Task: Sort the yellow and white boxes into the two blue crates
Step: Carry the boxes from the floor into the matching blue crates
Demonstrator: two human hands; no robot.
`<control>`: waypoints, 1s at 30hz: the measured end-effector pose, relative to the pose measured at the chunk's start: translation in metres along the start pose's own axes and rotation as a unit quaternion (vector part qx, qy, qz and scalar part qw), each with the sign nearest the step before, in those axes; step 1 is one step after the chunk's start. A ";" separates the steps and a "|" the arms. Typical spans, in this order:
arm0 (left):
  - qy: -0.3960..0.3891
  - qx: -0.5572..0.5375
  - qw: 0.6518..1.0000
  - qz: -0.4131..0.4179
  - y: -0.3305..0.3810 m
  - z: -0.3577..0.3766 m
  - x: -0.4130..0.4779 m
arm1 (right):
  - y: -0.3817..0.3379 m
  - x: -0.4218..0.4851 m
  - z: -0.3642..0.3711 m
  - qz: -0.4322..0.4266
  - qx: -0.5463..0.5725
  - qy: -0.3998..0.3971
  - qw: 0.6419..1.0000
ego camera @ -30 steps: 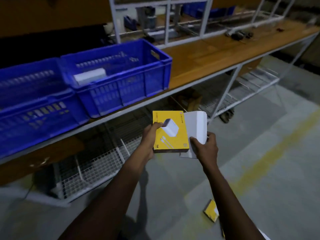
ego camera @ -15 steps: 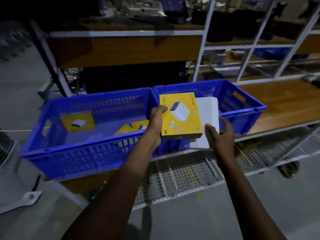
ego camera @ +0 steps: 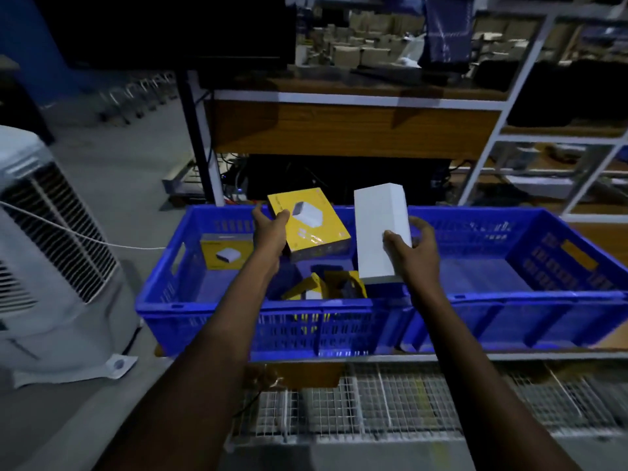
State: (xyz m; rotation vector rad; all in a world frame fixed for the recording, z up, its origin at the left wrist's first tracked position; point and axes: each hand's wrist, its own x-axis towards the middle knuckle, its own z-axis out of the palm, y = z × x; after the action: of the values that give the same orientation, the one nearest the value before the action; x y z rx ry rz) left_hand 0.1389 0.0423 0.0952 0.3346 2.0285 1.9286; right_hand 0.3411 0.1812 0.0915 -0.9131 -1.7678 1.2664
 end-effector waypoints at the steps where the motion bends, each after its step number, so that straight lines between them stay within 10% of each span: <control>1: -0.013 0.050 0.999 0.005 -0.006 -0.003 0.007 | -0.003 0.004 0.005 -0.005 -0.012 -0.011 1.000; 8: -0.241 0.533 0.809 -0.052 -0.043 0.000 0.011 | -0.013 0.024 0.018 -0.037 -0.090 -0.065 0.993; 19: -0.236 0.241 0.936 0.101 -0.008 0.060 -0.032 | -0.001 0.015 -0.008 0.024 -0.050 -0.071 0.996; 30: -0.326 0.102 0.939 0.027 -0.008 0.171 -0.103 | 0.028 0.007 -0.092 0.049 -0.137 0.054 0.988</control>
State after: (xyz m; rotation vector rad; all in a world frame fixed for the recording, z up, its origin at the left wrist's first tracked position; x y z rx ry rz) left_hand 0.3001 0.1597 0.0887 0.9475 1.7610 1.3650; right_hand 0.4222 0.2326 0.0858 -1.2126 -1.8579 1.0274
